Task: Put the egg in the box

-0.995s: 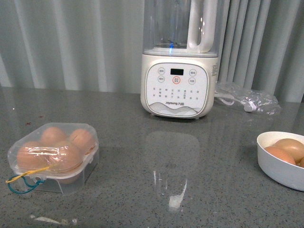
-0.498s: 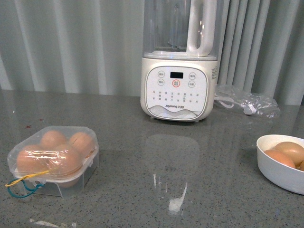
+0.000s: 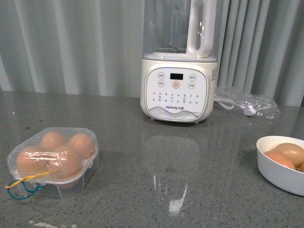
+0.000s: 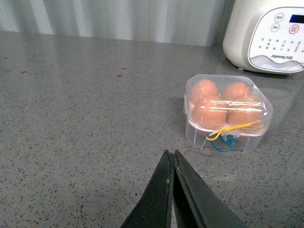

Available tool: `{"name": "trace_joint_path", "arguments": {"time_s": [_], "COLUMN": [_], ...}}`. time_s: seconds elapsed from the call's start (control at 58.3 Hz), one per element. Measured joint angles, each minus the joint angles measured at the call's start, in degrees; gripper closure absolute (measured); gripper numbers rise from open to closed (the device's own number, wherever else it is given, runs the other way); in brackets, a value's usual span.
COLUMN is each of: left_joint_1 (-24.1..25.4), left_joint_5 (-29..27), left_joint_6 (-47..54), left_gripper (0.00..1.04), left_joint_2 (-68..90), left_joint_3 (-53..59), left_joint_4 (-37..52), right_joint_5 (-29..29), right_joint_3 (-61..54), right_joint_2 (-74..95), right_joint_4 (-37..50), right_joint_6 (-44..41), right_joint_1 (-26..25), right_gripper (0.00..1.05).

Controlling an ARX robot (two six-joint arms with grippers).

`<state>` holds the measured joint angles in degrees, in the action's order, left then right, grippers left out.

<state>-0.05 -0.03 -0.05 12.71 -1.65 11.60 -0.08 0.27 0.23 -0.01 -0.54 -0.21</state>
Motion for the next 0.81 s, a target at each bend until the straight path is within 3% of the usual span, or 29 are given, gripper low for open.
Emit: {"name": "trace_joint_path", "arguments": {"time_s": [0.189, 0.292, 0.721, 0.806], "left_joint_1": [0.00, -0.02, 0.00, 0.00], "left_joint_5": [0.00, 0.00, 0.00, 0.00], "left_joint_6": [-0.04, -0.04, -0.04, -0.07], "left_gripper": [1.01, 1.01, 1.01, 0.88], "left_joint_2": [-2.80, -11.08, -12.52, -12.52], "left_joint_3": [0.02, 0.02, 0.02, 0.02], "left_joint_4": [-1.40, -11.13, -11.56, -11.56], "right_joint_5": [0.00, 0.02, 0.00, 0.00], "right_joint_3": [0.00, 0.00, 0.00, 0.00], "right_joint_2": [0.00, 0.00, 0.00, 0.00], "right_joint_4": [0.00, 0.00, 0.00, 0.00], "right_joint_6": [0.00, 0.00, 0.00, 0.00], "right_joint_1": [0.00, 0.00, 0.00, 0.00], "right_gripper": [0.07, 0.07, 0.07, 0.07]}}
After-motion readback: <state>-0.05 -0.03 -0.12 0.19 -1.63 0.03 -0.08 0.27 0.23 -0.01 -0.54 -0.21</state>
